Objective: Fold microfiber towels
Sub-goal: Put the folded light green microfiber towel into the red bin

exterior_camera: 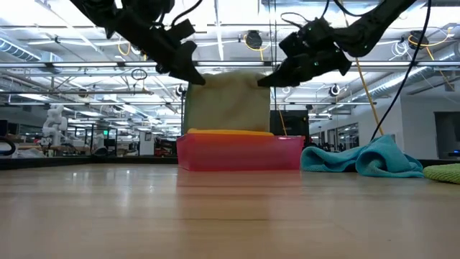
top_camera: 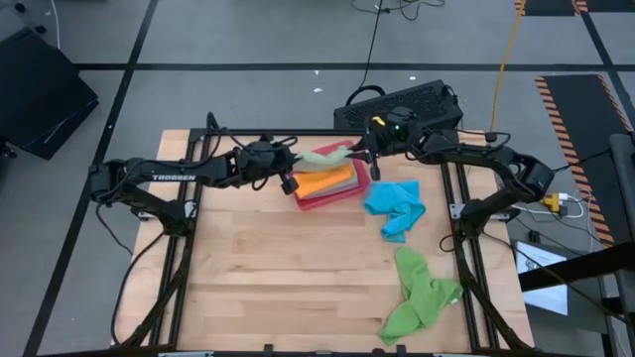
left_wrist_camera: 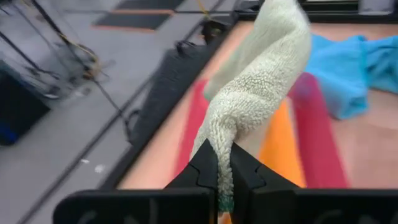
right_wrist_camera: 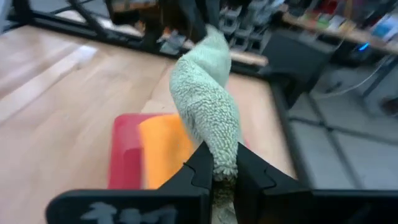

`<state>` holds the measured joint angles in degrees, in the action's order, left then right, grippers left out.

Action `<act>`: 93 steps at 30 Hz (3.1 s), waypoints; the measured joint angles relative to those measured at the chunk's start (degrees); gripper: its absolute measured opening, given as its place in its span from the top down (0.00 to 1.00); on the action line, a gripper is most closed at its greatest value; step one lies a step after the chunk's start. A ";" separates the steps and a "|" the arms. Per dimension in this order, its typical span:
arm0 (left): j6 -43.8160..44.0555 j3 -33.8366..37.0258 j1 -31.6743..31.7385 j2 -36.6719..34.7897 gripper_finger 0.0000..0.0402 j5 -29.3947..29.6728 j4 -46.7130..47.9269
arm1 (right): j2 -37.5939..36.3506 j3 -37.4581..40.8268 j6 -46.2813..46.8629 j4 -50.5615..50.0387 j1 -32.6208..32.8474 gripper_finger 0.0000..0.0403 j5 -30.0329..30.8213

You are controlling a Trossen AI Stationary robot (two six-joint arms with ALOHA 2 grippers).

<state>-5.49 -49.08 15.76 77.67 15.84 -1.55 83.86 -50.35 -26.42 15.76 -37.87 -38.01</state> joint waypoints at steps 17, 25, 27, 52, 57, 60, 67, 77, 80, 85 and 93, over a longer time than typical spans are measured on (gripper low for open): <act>8.72 0.00 -4.78 0.00 0.93 -9.94 7.21 | 0.30 0.02 1.93 -13.91 1.40 0.95 -1.32; 10.83 0.02 -6.05 2.53 0.98 -10.32 6.70 | 0.28 0.02 4.06 -16.10 1.39 0.95 -2.58; 11.76 0.02 -6.60 3.26 0.96 -11.27 6.29 | 0.28 0.02 4.78 -16.65 1.38 0.95 -4.82; 12.87 -0.06 -5.74 3.36 0.98 -13.20 8.80 | 0.28 -0.04 10.21 -19.03 0.78 0.95 -8.73; 14.25 0.00 -7.32 3.10 0.94 -17.98 8.76 | 0.28 -0.04 9.97 -22.61 2.73 0.95 -8.79; 12.92 0.00 -7.33 3.10 0.95 -17.18 9.01 | 0.28 -0.04 10.98 -19.56 3.01 0.95 -8.68; 12.10 0.02 -4.36 3.08 0.97 -17.84 8.85 | 0.28 -0.04 15.33 -13.89 2.58 0.95 -8.58; 7.72 0.02 -2.41 3.29 0.94 -22.89 8.77 | 0.61 -1.86 17.71 -16.91 1.90 0.95 -5.23; 8.10 0.02 -1.22 3.61 0.97 -23.09 8.97 | 0.63 -3.36 19.04 -16.87 3.69 0.95 -0.44; 6.87 0.02 -0.93 3.61 0.97 -24.50 8.70 | 0.63 -4.37 19.78 -16.92 4.51 0.95 2.52; 6.04 -0.06 2.08 4.83 0.93 -23.17 7.87 | 1.47 -4.39 19.70 -17.64 1.17 0.95 9.86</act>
<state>0.55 -49.14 17.84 82.50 -7.34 6.33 85.33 -54.74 -6.72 -1.87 -36.70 -28.15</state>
